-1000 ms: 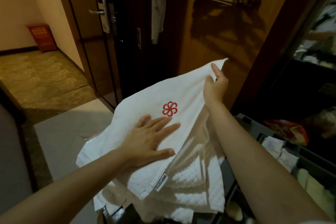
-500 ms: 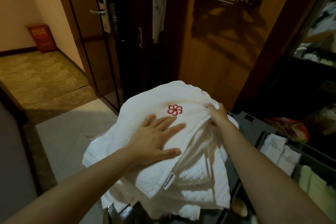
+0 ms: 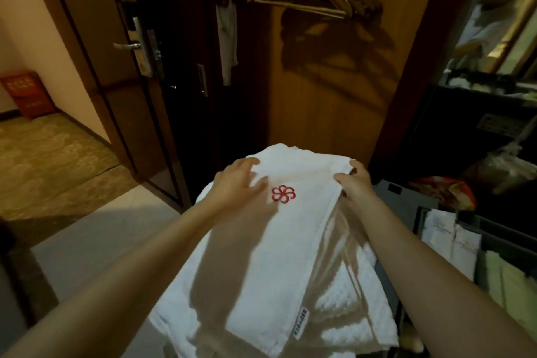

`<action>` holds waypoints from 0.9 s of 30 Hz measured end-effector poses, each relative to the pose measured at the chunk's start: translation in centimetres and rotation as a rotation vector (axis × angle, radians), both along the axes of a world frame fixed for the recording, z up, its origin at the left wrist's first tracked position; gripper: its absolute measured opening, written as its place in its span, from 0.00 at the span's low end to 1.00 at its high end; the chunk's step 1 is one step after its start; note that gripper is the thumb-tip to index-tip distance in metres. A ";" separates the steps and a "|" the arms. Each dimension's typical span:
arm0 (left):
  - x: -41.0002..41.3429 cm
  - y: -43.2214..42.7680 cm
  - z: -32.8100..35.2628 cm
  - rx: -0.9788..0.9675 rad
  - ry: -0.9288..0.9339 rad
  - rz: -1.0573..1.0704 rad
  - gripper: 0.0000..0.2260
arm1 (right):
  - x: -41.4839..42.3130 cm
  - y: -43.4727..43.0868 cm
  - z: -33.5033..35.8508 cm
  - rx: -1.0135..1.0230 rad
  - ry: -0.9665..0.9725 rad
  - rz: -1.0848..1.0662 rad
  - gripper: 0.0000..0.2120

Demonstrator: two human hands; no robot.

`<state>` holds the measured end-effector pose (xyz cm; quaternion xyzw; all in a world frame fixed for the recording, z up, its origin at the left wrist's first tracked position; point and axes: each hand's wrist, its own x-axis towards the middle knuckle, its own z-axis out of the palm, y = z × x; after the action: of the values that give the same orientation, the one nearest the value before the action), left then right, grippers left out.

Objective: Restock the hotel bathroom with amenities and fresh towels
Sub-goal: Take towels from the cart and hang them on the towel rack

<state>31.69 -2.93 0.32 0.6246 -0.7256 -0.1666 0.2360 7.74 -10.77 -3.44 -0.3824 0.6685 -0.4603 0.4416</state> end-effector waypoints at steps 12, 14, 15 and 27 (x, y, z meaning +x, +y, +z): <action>2.3 -9.8 0.6 0.580 0.459 0.275 0.24 | 1.4 0.2 0.3 0.182 -0.509 -0.153 0.22; 2.4 -10.9 0.9 0.711 0.500 0.232 0.23 | 1.0 0.2 0.3 0.173 -0.535 -0.130 0.26; 2.4 -11.3 1.1 0.753 0.522 0.212 0.22 | 0.9 0.2 0.3 0.178 -0.524 -0.117 0.31; 3.0 -12.5 5.5 0.646 0.941 0.078 0.18 | 3.5 0.4 6.8 -0.049 -0.468 -0.079 0.06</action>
<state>34.74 -15.39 5.79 0.5500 -0.4308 -0.6313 0.3366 11.25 -10.32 3.40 -0.2493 0.5512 -0.5694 0.5566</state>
